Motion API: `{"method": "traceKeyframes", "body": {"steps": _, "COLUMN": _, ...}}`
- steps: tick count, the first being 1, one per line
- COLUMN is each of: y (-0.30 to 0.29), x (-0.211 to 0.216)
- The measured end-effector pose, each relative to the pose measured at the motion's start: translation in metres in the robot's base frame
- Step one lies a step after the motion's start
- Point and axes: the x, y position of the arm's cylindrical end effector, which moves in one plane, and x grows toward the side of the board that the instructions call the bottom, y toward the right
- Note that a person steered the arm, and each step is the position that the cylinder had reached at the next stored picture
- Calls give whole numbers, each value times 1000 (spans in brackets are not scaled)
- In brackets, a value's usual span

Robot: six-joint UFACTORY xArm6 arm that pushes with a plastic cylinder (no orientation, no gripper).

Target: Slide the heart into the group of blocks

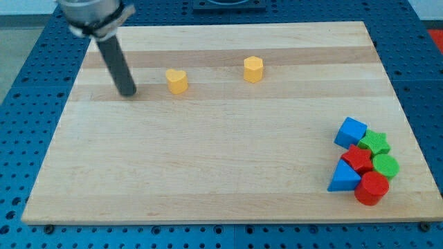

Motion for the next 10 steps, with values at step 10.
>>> {"method": "traceKeyframes", "body": {"steps": 10, "y": 135, "x": 52}}
